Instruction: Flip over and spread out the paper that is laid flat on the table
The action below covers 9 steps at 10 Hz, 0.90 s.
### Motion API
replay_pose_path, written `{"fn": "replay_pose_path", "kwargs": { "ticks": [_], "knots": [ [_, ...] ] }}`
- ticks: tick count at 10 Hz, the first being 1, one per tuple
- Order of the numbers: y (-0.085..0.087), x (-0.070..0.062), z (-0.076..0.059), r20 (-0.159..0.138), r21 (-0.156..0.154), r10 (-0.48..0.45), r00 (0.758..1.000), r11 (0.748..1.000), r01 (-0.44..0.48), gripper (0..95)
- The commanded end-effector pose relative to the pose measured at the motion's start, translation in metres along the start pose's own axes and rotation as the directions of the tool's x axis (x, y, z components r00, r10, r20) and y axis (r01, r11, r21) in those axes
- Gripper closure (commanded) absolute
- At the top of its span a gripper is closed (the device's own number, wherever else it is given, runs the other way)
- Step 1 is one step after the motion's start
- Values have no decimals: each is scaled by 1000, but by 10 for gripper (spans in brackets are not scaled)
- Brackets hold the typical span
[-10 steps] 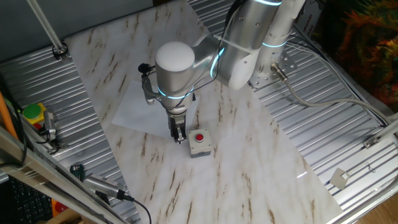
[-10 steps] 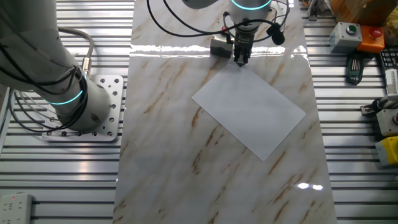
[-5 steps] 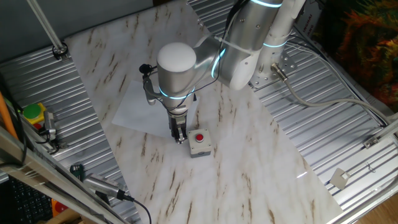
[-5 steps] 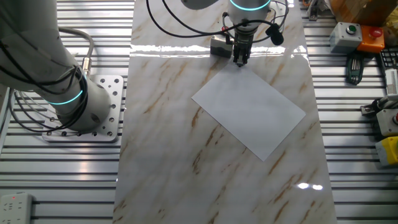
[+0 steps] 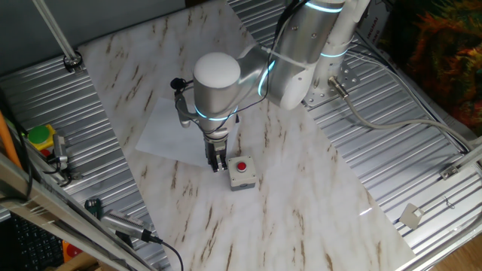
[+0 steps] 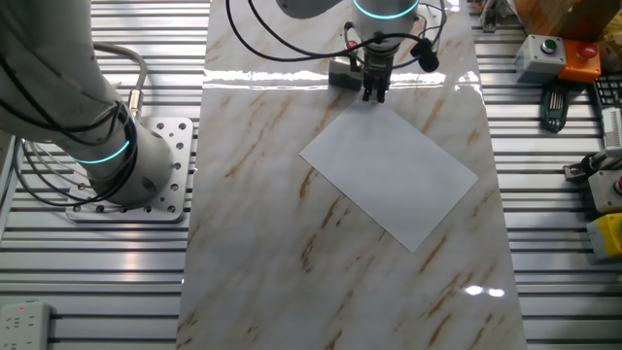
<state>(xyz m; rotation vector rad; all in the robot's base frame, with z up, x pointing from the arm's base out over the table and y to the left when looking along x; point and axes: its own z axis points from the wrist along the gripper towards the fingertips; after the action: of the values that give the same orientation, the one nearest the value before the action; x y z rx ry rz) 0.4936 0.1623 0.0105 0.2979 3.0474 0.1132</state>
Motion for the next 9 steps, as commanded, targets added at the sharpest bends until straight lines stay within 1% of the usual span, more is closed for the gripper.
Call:
{"fn": "replay_pose_path", "kwargs": {
  "ticks": [1, 4, 5, 6, 8, 9],
  "knots": [
    [0, 0, -1, -10, 3, -5, 1000, 1000, 5, 950],
    [2, -2, -7, -17, 3, -16, 1000, 1000, 16, 950],
    [4, -4, -15, -26, 4, -20, 999, 1000, 20, 950],
    [6, -5, -19, -28, 2, -20, 999, 1000, 20, 950],
    [10, -8, -31, -42, -2, -19, 999, 1000, 19, 950],
    [13, -8, -39, -50, -7, -19, 999, 1000, 19, 950]
  ]
}}
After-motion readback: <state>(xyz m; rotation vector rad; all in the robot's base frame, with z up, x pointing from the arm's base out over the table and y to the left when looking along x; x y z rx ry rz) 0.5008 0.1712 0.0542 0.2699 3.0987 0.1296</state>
